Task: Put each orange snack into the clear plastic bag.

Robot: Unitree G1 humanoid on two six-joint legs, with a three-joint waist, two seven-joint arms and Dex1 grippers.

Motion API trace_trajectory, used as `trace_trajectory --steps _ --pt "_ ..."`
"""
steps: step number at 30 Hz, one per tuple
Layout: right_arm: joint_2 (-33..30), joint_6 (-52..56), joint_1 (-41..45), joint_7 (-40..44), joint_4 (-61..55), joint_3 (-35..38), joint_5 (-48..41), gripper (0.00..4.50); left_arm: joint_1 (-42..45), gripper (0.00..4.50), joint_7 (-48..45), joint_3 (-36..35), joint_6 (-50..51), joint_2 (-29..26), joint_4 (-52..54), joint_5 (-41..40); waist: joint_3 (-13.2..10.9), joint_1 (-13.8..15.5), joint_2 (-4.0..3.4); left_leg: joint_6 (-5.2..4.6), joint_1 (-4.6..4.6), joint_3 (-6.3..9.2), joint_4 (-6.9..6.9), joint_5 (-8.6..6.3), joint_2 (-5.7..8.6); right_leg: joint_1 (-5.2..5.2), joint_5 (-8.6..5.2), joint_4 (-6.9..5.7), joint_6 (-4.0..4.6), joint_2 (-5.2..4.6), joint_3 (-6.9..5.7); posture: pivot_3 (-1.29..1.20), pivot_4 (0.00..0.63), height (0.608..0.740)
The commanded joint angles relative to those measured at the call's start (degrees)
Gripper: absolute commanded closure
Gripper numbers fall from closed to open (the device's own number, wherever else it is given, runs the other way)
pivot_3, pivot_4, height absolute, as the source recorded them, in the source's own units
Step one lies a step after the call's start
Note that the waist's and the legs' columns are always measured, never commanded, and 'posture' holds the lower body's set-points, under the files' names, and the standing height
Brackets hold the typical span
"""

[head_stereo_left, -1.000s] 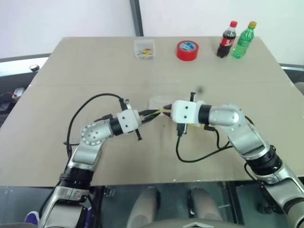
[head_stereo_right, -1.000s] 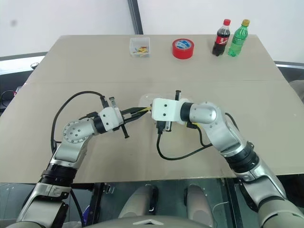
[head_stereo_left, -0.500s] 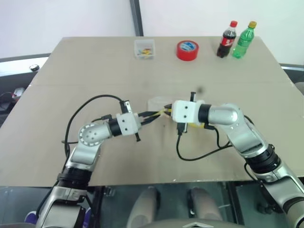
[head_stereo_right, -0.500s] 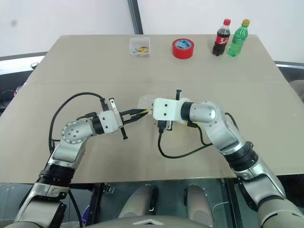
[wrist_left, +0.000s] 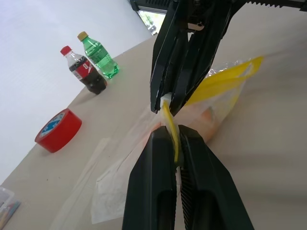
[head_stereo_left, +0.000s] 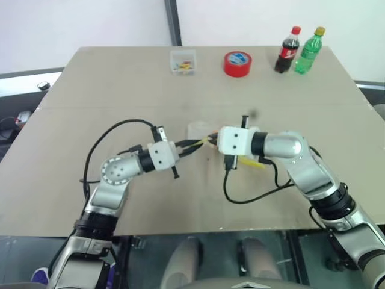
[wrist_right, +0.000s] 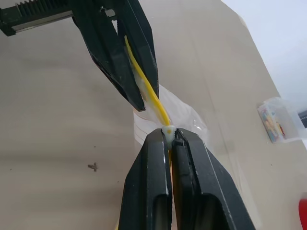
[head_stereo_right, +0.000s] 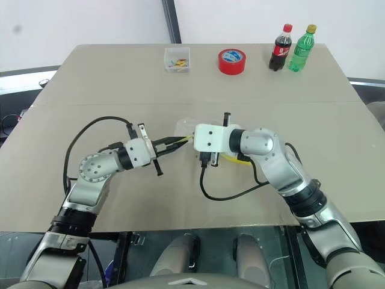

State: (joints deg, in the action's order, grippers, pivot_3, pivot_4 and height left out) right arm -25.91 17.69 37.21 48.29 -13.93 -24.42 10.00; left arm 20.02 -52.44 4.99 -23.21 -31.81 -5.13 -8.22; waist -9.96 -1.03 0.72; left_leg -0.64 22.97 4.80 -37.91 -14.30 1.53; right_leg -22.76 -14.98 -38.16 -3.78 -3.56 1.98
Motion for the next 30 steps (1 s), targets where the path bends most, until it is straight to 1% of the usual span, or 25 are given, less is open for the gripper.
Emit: trace_trajectory --steps 1,5,9,12,16,25,29,30 --pt "-1.65 2.80 -2.05 -2.43 -3.47 4.22 0.83 4.48 1.78 4.50 2.59 -3.15 3.87 1.08 1.10 -3.79 0.00 0.07 0.00 0.00 0.00 0.00 0.00 0.00 0.00 0.00 0.00 0.00 0.00 0.00 0.00 0.00 0.150 0.740" --pt "-5.74 5.67 -7.63 -5.81 -4.11 7.79 3.10 4.48 3.48 4.50 5.35 -6.10 9.21 2.58 1.63 -7.59 0.00 0.24 0.00 0.00 0.02 0.04 -0.01 0.00 0.10 0.02 0.00 0.05 0.00 -0.02 -0.05 0.00 0.150 0.740" --pt "-9.19 9.51 -12.59 -9.31 -6.38 13.00 3.39 4.48 5.22 4.50 7.06 -8.59 13.67 3.69 2.01 -9.85 0.00 0.23 0.01 0.00 0.03 0.06 0.00 0.00 0.15 0.04 0.00 0.07 0.00 -0.03 -0.06 0.00 0.150 0.740" --pt "-11.66 11.55 -14.84 -10.62 -7.73 16.51 2.89 4.48 6.00 4.50 7.68 -9.31 15.29 4.07 1.73 -10.43 0.00 0.14 0.00 0.00 0.02 0.07 0.00 0.00 0.16 0.04 0.00 0.06 0.00 -0.03 -0.06 0.00 0.150 0.740" --pt "-14.79 11.55 -16.75 -11.44 -7.61 18.94 2.45 4.48 6.79 4.50 8.24 -9.53 16.57 4.31 1.37 -11.22 0.00 0.20 0.00 0.00 0.02 0.06 0.01 0.00 0.15 0.05 0.00 0.08 0.00 -0.03 -0.06 0.00 0.150 0.740" --pt "-18.23 8.69 -16.48 -13.87 -1.96 21.42 1.85 4.48 8.40 4.50 8.88 -9.96 19.01 4.43 1.43 -11.99 0.00 0.21 0.01 0.00 0.02 0.02 0.03 0.00 0.16 0.06 0.00 0.11 -0.01 -0.05 -0.04 0.00 0.150 0.740" --pt "-18.05 7.57 -13.17 -14.02 -0.11 22.10 0.00 4.48 10.29 4.50 9.81 -9.33 20.37 5.04 0.34 -11.31 -0.01 0.21 0.02 0.00 0.02 0.03 0.03 0.00 0.15 0.06 0.00 0.12 -0.01 -0.05 -0.04 0.00 0.150 0.740" --pt "-18.37 6.17 -10.80 -14.69 2.11 21.89 0.51 4.48 12.28 4.50 10.42 -9.28 19.95 5.41 -1.49 -10.82 -0.01 0.20 0.02 0.01 0.02 0.03 0.03 0.01 0.16 0.06 0.00 0.11 -0.01 -0.05 -0.04 0.00 0.150 0.740"
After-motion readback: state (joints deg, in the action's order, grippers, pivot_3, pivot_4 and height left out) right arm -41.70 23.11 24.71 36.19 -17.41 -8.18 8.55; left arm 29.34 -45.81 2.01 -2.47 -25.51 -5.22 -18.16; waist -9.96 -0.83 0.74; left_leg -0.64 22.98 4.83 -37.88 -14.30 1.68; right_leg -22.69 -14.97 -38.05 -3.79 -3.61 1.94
